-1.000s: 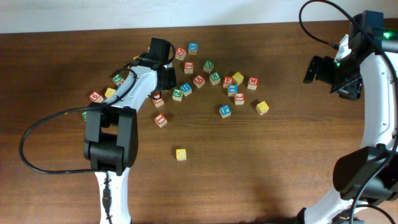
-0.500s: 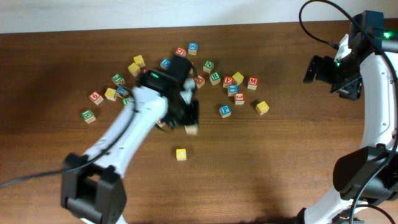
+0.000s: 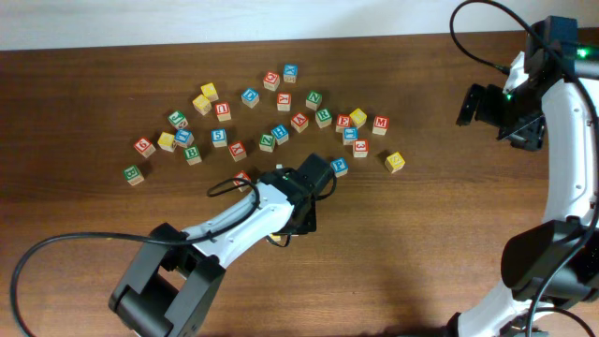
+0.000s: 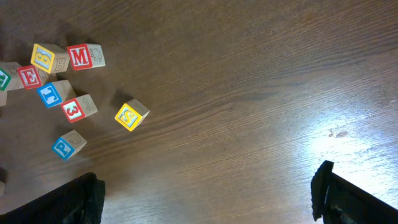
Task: Spell out CVPR
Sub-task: 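Carry the green V block and place it right of the C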
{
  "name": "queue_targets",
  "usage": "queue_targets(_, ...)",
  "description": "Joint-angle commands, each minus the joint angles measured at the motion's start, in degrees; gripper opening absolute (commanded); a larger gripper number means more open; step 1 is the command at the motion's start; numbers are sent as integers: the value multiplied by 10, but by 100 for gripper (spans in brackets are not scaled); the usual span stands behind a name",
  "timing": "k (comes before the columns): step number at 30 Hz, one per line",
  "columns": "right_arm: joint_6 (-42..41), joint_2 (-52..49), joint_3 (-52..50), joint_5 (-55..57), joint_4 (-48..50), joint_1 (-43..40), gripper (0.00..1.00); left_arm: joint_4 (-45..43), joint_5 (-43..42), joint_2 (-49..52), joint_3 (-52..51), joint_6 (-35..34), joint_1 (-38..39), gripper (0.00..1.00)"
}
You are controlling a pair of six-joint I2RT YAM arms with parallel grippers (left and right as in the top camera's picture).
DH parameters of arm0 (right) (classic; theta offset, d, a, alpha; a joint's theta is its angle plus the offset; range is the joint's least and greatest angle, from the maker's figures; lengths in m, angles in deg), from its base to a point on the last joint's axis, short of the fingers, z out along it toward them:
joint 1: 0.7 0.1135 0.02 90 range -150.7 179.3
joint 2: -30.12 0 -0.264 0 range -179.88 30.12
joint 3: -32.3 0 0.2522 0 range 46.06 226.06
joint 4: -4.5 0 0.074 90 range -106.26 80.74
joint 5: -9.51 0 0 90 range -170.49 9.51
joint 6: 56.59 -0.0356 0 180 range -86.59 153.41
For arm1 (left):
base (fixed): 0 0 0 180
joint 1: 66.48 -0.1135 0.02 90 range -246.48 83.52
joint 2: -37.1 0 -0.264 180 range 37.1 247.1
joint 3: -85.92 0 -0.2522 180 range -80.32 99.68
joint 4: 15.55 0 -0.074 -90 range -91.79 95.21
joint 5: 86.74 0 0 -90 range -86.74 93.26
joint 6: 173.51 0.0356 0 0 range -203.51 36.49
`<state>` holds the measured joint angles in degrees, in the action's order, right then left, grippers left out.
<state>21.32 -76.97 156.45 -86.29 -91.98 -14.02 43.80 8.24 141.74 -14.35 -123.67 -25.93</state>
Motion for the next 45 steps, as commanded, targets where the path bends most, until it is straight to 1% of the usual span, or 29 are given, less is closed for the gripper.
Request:
queue_targets(1, -4, 6, -3, 5, 0, -3, 98, 1, -28, -1, -3, -6, 2, 26)
queue_targets(3, -4, 6, -3, 5, 0, -3, 98, 5, -52, -1, -3, -6, 2, 26)
queue_targets(5, -4, 6, -3, 5, 0, -3, 98, 5, -52, -1, -3, -6, 2, 33)
queue_targets(6, -4, 6, -3, 5, 0, -3, 98, 5, -52, -1, -3, -6, 2, 33)
queue_targets(8, -4, 6, -3, 5, 0, -3, 98, 4, -52, -1, -3, -6, 2, 31)
queue_targets(10, -4, 6, -3, 5, 0, -3, 98, 5, -52, -1, -3, -6, 2, 20)
queue_targets(12, -4, 6, -3, 5, 0, -3, 98, 5, -52, -1, -3, -6, 2, 20)
queue_targets(14, -4, 6, -3, 5, 0, -3, 98, 5, -52, -1, -3, -6, 2, 24)
queue_targets(16, -4, 6, -3, 5, 0, -3, 98, 5, -52, -1, -3, -6, 2, 25)
queue_targets(18, -4, 6, -3, 5, 0, -3, 98, 6, -52, -1, -3, -34, 2, 25)
queue_targets(20, -4, 6, -3, 5, 0, -3, 98, 7, -52, -1, -3, -38, 2, 24)
queue_targets(21, -4, 6, -3, 5, 0, -3, 98, 10, -50, -1, -3, -57, 2, 24)
queue_targets(26, -4, 6, -3, 5, 0, -3, 98, 11, -36, -1, -3, -55, 2, 25)
queue_targets(29, -4, 6, -3, 5, 0, -3, 98, 11, -30, -1, -3, -30, 2, 25)
queue_targets(30, -4, 6, -3, 5, 0, -3, 98, 11, -30, -1, -3, -28, 2, 25)
queue_targets(32, -4, 6, -3, 5, 0, -3, 98, 11, -31, -1, -3, -26, 2, 32)
queue_targets(33, -4, 6, -3, 5, 0, -3, 98, 11, -31, -1, -3, -26, 2, 33)
queue_targets(37, -4, 6, -3, 5, 0, -3, 98, 11, -31, -1, 0, -26, 2, 33)
queue_targets(43, -4, 6, -3, 5, 0, -3, 98, 12, -15, -1, 24, -25, 2, 40)
queue_targets(45, -4, 6, -3, 5, 0, -3, 98, 12, -12, -1, 48, 7, 0, 41)
